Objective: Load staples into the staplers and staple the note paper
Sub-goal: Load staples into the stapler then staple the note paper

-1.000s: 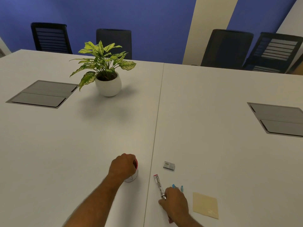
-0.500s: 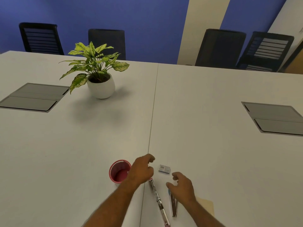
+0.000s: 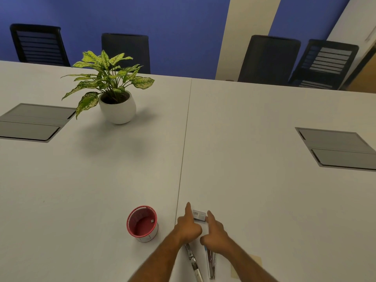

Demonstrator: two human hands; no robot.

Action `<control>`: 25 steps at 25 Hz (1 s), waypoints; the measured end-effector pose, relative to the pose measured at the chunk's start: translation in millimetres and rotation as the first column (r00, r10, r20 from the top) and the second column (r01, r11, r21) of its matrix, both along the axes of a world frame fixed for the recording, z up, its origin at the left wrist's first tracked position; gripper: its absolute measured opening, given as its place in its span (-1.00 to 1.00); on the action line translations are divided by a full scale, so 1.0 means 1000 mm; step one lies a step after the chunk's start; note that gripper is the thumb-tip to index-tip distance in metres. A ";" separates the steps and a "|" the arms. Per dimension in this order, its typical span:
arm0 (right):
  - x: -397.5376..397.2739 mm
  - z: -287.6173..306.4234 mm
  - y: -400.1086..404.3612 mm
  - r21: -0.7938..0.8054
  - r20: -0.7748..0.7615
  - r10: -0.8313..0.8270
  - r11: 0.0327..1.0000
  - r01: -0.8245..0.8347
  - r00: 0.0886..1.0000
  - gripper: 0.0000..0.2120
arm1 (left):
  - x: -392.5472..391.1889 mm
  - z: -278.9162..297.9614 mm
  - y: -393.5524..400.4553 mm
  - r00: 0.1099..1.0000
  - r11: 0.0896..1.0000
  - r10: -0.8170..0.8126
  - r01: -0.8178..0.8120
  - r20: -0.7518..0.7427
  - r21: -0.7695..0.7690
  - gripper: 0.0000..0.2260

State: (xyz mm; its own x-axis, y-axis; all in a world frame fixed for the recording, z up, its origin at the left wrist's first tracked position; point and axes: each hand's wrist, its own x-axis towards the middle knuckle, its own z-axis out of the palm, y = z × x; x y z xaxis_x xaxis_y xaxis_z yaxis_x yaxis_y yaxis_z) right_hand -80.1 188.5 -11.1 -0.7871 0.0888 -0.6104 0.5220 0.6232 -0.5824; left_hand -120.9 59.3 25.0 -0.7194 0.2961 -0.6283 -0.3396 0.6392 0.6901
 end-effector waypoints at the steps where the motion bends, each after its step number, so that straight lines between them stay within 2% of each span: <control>1: 0.001 0.000 0.001 -0.019 -0.004 -0.017 1.000 0.016 1.000 -0.03 | 0.001 0.000 0.000 1.000 1.000 0.014 -0.014 0.001 0.019 -0.13; 5: 0.004 0.000 0.011 -0.169 -0.082 -0.163 0.975 0.148 0.983 -0.11 | 0.007 -0.001 -0.002 0.986 0.980 0.168 -0.165 -0.018 0.115 -0.21; 7: 0.007 0.001 0.014 -0.226 -0.175 -0.298 0.940 0.256 0.938 -0.29 | 0.011 -0.002 -0.002 0.966 0.961 0.251 -0.241 -0.065 0.136 -0.30; 10: 0.008 0.005 0.014 -0.312 -0.304 -0.551 0.828 0.465 0.777 -0.71 | 0.019 -0.001 -0.002 0.927 0.928 0.352 -0.328 -0.130 0.177 -0.42; 12: 0.008 0.009 0.013 -0.411 -0.276 -0.697 0.708 0.574 0.662 -0.83 | 0.024 0.001 -0.002 0.897 0.899 0.414 -0.377 -0.152 0.224 -0.50; 14: 0.008 0.014 0.013 -0.502 -0.222 -0.769 0.618 0.605 0.600 -0.85 | 0.028 0.003 -0.002 0.867 0.864 0.473 -0.420 -0.156 0.278 -0.57; 17: 0.012 0.021 0.011 -0.606 -0.162 -0.805 0.538 0.587 0.571 -0.85 | 0.029 0.002 -0.006 0.803 0.758 0.595 -0.540 -0.047 0.367 -0.74; 20: 0.018 0.028 0.007 -0.645 -0.152 -0.801 0.524 0.557 0.578 -0.84 | 0.029 0.003 -0.008 0.748 0.646 0.653 -0.632 0.119 0.427 -0.79; 25: 0.027 0.034 0.004 -0.657 -0.175 -0.765 0.559 0.505 0.619 -0.85 | 0.032 0.004 -0.011 0.739 0.632 0.652 -0.654 0.172 0.415 -0.66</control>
State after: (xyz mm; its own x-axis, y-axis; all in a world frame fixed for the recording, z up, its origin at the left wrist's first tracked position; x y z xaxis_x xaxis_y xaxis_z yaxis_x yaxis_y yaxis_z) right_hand -53.3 192.3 23.0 -0.8097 0.4574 -0.3676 0.2879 -0.2363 -0.9281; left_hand -88.6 48.7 29.1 -0.8270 -0.0186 -0.5619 -0.5571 -0.1065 0.8236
